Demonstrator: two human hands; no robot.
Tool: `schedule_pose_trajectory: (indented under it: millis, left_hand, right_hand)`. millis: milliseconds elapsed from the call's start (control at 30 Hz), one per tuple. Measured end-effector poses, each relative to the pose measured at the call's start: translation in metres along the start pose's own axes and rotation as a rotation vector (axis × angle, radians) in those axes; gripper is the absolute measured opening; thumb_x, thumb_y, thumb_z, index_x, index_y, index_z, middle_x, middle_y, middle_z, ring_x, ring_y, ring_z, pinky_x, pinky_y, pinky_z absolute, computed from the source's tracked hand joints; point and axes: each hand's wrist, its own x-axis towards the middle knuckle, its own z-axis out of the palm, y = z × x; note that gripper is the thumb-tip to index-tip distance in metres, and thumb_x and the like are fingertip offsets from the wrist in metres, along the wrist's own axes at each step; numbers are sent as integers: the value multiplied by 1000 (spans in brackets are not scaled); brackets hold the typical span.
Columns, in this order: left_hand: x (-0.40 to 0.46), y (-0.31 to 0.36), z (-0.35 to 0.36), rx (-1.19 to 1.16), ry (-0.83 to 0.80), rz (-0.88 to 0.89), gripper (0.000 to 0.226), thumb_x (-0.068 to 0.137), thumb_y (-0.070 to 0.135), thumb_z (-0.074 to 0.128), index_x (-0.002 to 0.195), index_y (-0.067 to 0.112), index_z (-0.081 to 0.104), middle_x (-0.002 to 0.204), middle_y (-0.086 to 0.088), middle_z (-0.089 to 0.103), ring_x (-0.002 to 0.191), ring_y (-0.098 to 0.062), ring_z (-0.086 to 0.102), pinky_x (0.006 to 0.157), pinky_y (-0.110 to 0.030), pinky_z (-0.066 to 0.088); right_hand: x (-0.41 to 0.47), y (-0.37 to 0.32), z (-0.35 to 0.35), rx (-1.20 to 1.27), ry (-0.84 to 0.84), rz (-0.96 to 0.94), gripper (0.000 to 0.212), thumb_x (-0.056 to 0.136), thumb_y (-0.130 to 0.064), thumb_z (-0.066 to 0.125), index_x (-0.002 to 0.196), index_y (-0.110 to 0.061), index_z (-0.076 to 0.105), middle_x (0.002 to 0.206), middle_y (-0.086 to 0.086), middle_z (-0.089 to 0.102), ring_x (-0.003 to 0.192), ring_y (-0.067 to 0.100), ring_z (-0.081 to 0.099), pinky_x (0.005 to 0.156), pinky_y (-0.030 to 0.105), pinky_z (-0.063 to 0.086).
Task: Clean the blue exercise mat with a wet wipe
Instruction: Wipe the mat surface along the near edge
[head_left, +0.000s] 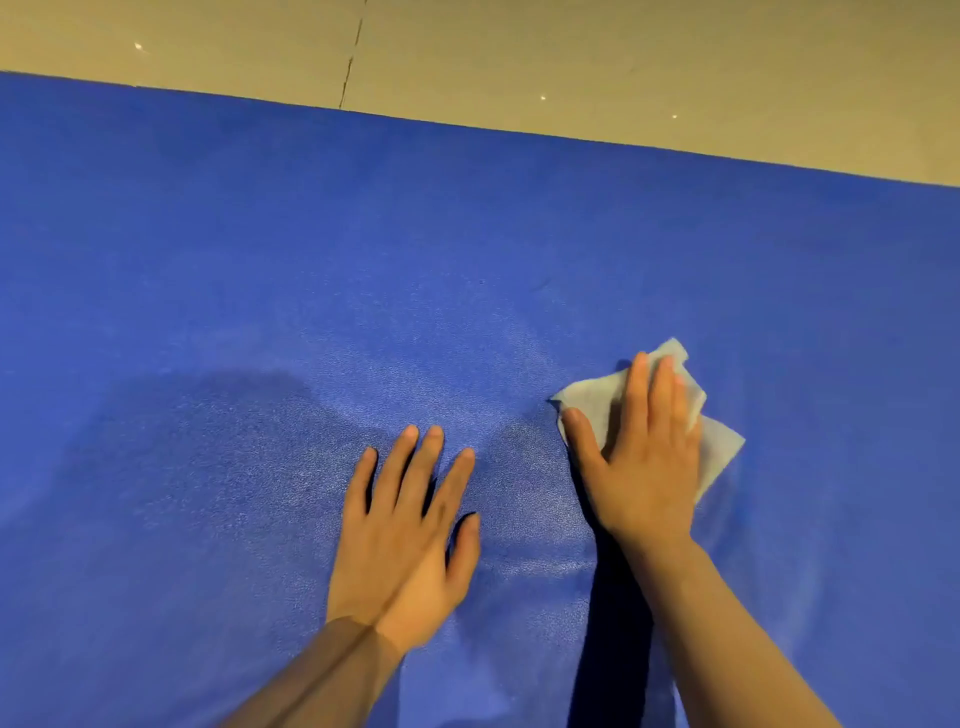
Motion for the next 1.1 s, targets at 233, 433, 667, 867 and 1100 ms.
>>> schedule_pose_trajectory:
  millis: [233,433,667,867,1100]
  left_hand:
    - [1,2,-4,-10,-48,-29,52,90,37,40,129,13,65,139,-15,56,133,-36,48,108,-55,30]
    - [-2,2,-4,5,-46,-36,53,94,39,36,130,12,65,140,-16,55,135,-34,44,111,-54,28]
    - [2,2,-1,-17,7,-32,65,102,48,19,129,11,66,139,-17,56,135,-32,42,113,-50,24]
    - [1,1,-1,-3,29,-3,60,101,45,25,129,12,66,139,-17,57,134,-32,42,112,-50,25]
    - [0,4,1,38,64,5,53,90,38,43,128,10,66,140,-18,55,133,-33,44,109,-56,31]
  right_hand:
    - [-87,36,-17,-52,42,497,82,90,-57,28,142,5,36,151,29,30,139,47,27,108,66,25]
    - [-75,-15,10,-160,-26,12,72,102,-48,19,146,7,34,152,29,33,141,46,25,114,54,14]
    - [38,53,-15,-168,-107,-518,76,97,-66,23,151,-14,36,159,6,30,147,29,24,119,43,12]
    - [92,25,-3,-147,84,309,87,92,-59,14,147,5,33,153,29,31,141,45,29,116,57,19]
    - [30,-84,28,-34,-144,-398,77,94,-57,11,153,-10,27,161,14,20,149,37,13,119,45,-5]
